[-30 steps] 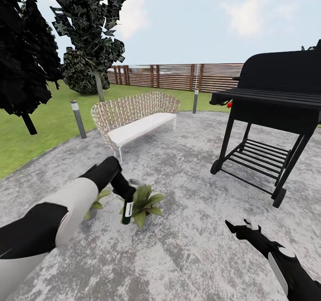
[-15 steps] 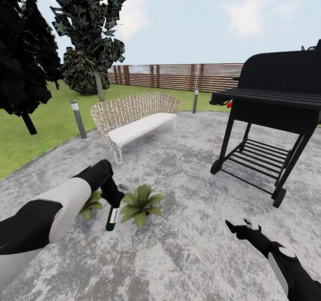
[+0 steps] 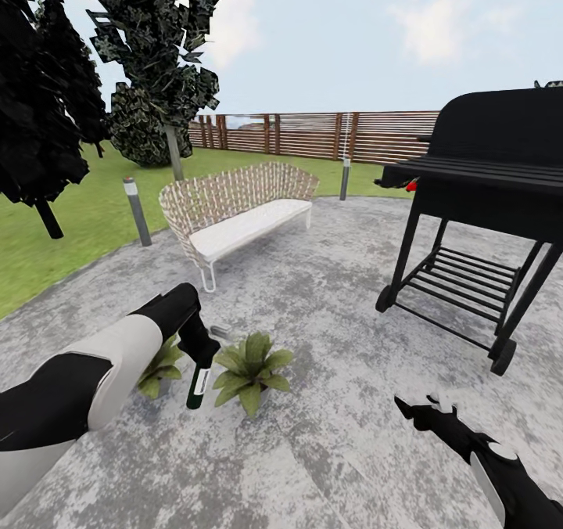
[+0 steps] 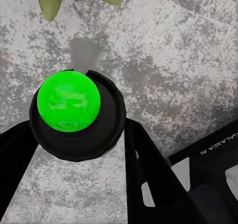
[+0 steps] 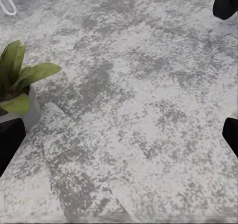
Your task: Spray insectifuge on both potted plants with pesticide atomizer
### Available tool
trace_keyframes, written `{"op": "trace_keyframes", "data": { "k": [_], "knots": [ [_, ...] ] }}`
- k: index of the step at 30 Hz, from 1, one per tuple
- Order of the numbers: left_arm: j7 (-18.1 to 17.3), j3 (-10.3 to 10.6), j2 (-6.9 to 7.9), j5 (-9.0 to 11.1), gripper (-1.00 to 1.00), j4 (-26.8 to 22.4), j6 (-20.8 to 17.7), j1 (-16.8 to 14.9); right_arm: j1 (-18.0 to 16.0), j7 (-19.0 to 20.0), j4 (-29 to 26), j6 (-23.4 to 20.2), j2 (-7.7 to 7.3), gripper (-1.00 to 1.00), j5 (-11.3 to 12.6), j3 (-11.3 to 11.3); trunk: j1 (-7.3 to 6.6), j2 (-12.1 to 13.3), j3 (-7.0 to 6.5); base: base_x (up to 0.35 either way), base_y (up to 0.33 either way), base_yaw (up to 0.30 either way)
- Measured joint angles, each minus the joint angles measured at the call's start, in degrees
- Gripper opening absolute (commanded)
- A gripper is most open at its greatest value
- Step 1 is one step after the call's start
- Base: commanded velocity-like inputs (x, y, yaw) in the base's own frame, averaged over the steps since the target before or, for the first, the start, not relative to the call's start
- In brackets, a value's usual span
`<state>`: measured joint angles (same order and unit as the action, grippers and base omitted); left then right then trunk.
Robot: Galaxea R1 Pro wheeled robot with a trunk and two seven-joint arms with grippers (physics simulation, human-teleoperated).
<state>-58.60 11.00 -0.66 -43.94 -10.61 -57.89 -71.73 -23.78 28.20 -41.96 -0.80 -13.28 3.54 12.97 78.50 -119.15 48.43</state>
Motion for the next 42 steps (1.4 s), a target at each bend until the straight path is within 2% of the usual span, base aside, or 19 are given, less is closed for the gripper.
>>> {"op": "trace_keyframes", "data": {
  "k": [2, 4, 7, 13, 15, 29, 33, 38, 42],
  "knots": [
    [0.00, 0.02, 0.07, 0.01, -1.00, 0.00, 0.00, 0.01, 0.00, 3.66, 2.18, 0.19, 0.00, 1.00, 0.06, 0.01, 0.00, 0.00, 0.00, 0.020, 0.013, 0.000],
    [-0.01, -0.02, 0.18, 0.00, -1.00, 0.00, 0.01, 0.02, 0.01, 10.19, 5.12, 1.85, -0.15, 1.00, 0.14, 0.09, 0.01, 0.00, 0.00, 0.006, 0.004, 0.000],
    [-0.01, -0.07, 0.13, 0.05, -1.00, 0.00, -0.01, 0.02, 0.01, 12.62, 7.65, 5.68, -0.29, 1.00, 0.16, 0.11, 0.01, 0.00, 0.00, 0.002, 0.001, 0.000],
    [-0.02, -0.29, -0.15, -0.02, -1.00, 0.01, -0.02, 0.01, 0.01, 13.36, 14.41, 11.41, -0.35, 1.00, 0.25, 0.05, -0.01, 0.00, 0.00, 0.117, 0.102, 0.000],
    [-0.02, -0.33, -0.18, -0.08, -1.00, 0.01, 0.00, 0.03, 0.01, 13.38, 15.02, 11.98, -0.35, 1.00, 0.26, 0.05, -0.01, 0.00, 0.00, 0.164, 0.138, 0.000],
    [-0.01, -0.57, -0.20, -0.10, -1.00, 0.08, 0.13, 0.64, 0.01, 13.06, 15.34, 12.36, -1.75, 1.00, 0.40, 0.25, 0.01, 0.00, 0.00, 0.015, 0.012, 0.000],
    [0.05, -0.28, 0.03, -0.19, -1.00, 0.00, 0.32, 2.66, 0.01, 13.05, 15.32, 12.36, -1.84, 1.00, 0.40, 0.27, 0.01, 0.00, 0.00, 0.000, 0.000, 0.000],
    [0.11, -0.12, 0.50, -0.27, -1.00, -0.02, 0.37, 3.21, 0.01, 12.99, 15.40, 12.36, -1.93, 1.00, 0.37, 0.22, 0.01, 0.00, 0.00, 0.000, 0.000, 0.000],
    [0.14, -0.08, 0.56, -1.49, -1.00, -0.12, 0.30, 3.24, 0.01, 12.97, 15.42, 12.36, -1.66, 1.00, 0.39, 0.17, 0.01, 0.00, 0.00, 0.000, 0.000, 0.000]
  ]
}}
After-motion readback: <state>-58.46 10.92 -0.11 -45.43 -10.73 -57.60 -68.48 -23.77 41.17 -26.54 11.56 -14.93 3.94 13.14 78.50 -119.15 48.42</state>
